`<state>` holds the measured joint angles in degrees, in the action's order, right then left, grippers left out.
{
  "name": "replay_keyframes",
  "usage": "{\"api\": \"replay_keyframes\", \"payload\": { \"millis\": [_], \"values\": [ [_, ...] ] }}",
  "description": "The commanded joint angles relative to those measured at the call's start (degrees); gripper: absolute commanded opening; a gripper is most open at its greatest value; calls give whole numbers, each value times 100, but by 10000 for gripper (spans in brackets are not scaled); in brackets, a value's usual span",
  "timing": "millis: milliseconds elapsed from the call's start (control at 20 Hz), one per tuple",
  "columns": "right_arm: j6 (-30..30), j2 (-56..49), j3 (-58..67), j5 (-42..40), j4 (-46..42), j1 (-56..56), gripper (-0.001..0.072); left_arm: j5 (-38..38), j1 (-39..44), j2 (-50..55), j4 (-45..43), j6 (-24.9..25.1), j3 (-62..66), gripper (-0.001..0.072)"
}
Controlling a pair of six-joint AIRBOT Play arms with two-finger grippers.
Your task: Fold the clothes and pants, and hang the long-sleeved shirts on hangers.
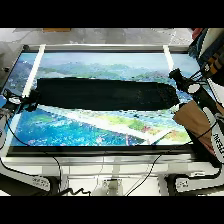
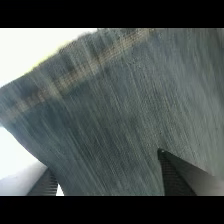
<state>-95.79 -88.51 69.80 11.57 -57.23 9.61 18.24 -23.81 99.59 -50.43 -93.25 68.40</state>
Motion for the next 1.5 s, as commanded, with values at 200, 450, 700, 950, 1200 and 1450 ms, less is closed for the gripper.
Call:
{"api": "replay_keyframes", "payload": {
  "millis": [200,450,700,950,1200,1450],
  "values": [
    [280,7,7,789,0,-2,677,-1019,439,603,-516,-15,553,619],
    [1517,157,7,1670,9,-11,677,-1115,520,601,-984,-13,1069,18],
    [1751,455,9,1257,22,-564,113,-1008,616,28,-1762,72,1099,18],
    [1735,428,105,-452,15,-1875,22,-1010,1019,-811,-3254,74,1099,20],
    [1668,-581,1812,863,101,-2750,20,-745,1587,-1486,-3598,87,1099,18],
    [1379,-2057,3630,2170,468,-3346,20,262,2131,-2188,-3593,186,1099,19]
  ]
}}
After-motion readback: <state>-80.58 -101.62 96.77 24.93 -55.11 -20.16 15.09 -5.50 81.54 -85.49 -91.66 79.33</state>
